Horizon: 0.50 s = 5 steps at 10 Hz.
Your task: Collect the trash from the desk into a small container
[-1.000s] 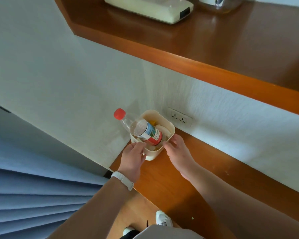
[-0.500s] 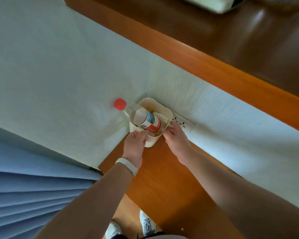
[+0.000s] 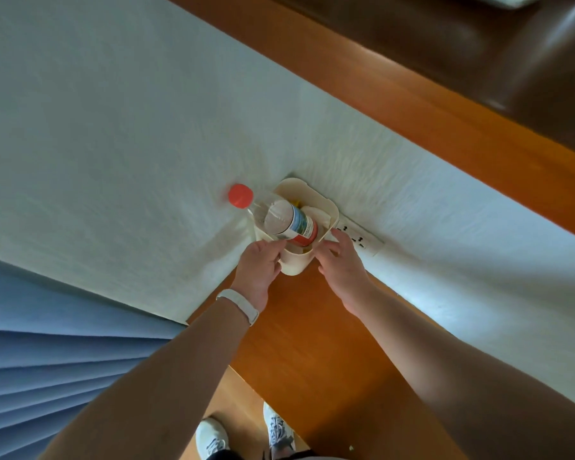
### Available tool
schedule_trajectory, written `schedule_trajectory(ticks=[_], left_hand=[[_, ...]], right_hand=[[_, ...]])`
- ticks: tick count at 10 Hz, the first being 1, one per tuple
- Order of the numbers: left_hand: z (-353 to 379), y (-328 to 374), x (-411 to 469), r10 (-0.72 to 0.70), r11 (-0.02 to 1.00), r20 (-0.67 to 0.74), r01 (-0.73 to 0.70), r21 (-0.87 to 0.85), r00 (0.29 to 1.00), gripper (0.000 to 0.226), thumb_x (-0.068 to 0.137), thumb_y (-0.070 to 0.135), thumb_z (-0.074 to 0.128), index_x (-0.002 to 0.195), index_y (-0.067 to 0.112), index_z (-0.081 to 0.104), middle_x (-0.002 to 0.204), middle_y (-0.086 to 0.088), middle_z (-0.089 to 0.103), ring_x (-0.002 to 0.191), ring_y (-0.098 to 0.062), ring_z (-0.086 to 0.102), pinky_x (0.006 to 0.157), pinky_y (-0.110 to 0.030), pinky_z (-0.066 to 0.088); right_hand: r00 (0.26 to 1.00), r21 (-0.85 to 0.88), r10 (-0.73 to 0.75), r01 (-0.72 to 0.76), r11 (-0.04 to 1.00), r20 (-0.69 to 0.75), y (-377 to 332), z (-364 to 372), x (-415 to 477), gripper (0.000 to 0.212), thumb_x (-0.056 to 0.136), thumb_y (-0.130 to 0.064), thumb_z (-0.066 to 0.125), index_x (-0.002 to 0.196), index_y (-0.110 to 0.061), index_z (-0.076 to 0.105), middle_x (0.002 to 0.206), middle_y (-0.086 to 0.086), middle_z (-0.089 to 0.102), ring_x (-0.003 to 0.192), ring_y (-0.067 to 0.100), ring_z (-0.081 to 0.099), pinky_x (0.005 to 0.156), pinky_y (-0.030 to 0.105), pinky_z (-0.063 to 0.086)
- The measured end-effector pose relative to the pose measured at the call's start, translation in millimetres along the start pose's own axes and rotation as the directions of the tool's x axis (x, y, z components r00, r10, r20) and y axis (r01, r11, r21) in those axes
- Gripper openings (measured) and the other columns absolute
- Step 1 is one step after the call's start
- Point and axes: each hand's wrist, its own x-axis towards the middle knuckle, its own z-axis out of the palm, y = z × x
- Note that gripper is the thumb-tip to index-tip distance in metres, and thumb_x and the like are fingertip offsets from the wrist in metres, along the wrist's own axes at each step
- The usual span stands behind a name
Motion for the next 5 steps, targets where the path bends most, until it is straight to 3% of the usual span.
schedule_trajectory(ticks=[2,3,4,5], left_hand=[[-8,6,-4,-0.022,0.994,0.055,0.016,0.106,0.998,0.014,0.097,0.037,0.061,0.108,0.028,0.058,0.126,0.004,0.063,0.123,-0.018,0.056,0.112,-0.04,0.043],[-14,3,-15,0.026,0.963,0.062,-0.042,0.268,0.998,0.034,0.098,0.051,0.053,0.123,0.029,0.055,0.135,0.005,0.056,0.128,-0.018,0.051,0.117,-0.045,0.037],[-22,-1,-26,0.096,0.919,0.021,-0.097,0.383,0.995,0.054,0.098,0.051,0.051,0.146,0.027,0.043,0.15,0.002,0.051,0.135,-0.021,0.049,0.115,-0.045,0.039],[-29,5,-50,0.189,0.856,0.014,-0.171,0.488,0.982,0.049,0.101,0.041,0.052,0.146,0.024,0.044,0.148,0.003,0.052,0.131,-0.02,0.053,0.106,-0.036,0.044]], right_hand=[[1.0,-0.014,-0.001,0.001,1.0,0.024,-6,-2,-4,0.054,0.097,-0.031,0.056,0.145,-0.024,0.032,0.124,-0.008,0.049,0.112,0.009,0.049,0.09,0.028,0.042],[0.999,-0.126,-0.031,0.033,0.992,0.022,-19,-7,-15,0.045,0.096,-0.036,0.055,0.138,-0.026,0.042,0.121,-0.01,0.053,0.109,0.008,0.053,0.087,0.028,0.042],[0.994,-0.219,-0.106,0.106,0.97,0.013,-29,-15,-28,0.029,0.099,-0.038,0.052,0.126,-0.029,0.047,0.101,-0.019,0.048,0.089,-0.002,0.049,0.073,0.019,0.039],[0.98,-0.322,-0.197,0.185,0.929,-0.005,-37,-21,-48,0.034,0.099,-0.037,0.051,0.131,-0.023,0.049,0.108,-0.016,0.048,0.097,0.002,0.048,0.069,0.013,0.037]])
